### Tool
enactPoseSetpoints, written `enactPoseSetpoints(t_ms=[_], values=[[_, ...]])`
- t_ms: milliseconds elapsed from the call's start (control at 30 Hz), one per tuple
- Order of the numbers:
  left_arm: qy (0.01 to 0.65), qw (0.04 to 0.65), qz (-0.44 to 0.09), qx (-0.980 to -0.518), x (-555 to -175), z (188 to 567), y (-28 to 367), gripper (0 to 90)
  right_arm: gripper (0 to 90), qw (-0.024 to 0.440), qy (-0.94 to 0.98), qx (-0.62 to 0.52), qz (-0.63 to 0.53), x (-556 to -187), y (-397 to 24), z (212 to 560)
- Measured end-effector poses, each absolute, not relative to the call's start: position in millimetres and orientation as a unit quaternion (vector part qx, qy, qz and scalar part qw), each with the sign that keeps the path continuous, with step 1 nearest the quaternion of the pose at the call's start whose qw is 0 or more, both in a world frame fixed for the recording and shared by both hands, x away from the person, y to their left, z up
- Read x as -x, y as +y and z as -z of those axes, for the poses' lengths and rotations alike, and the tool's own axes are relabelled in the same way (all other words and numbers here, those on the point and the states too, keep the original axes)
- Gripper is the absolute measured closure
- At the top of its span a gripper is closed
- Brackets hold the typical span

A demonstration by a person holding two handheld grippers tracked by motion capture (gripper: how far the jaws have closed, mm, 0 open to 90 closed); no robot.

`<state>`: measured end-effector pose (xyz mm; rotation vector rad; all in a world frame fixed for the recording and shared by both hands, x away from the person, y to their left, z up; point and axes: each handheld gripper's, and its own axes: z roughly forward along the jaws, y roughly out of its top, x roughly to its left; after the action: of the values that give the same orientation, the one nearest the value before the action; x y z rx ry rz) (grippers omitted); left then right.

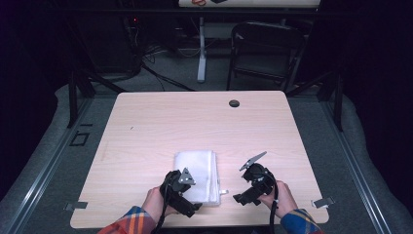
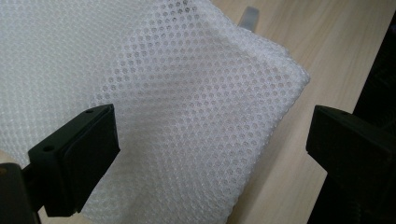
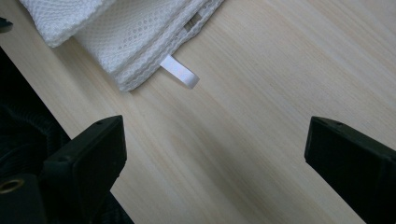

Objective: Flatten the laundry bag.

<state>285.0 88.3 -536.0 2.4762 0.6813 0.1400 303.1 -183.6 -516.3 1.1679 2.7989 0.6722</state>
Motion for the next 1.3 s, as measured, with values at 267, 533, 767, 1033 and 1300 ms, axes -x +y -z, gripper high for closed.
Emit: enactPoseSetpoints(t_ms=[267, 533, 767, 1033, 1300], values=[[0.249, 0.258, -0.062, -0.931, -288, 544, 79, 14.9, 6.7, 0.011, 0.901, -0.375, -0.22, -303, -182, 518], [0.236, 0.229, -0.074, -0.942, -288, 550, 74, 19.1, 9.8, 0.01, 0.909, -0.361, -0.208, -303, -171, 523], [0.237, 0.234, -0.075, -0.94, -290, 551, 76, 32.1, 13.3, 0.006, 0.916, -0.347, -0.202, -303, -158, 527], [0.231, 0.239, -0.061, -0.941, -293, 551, 79, 52.0, 20.2, 0.001, 0.922, -0.332, -0.199, -303, -147, 531], [0.228, 0.244, -0.057, -0.941, -294, 550, 81, 66.4, 38.0, -0.001, 0.923, -0.329, -0.2, -303, -140, 533]])
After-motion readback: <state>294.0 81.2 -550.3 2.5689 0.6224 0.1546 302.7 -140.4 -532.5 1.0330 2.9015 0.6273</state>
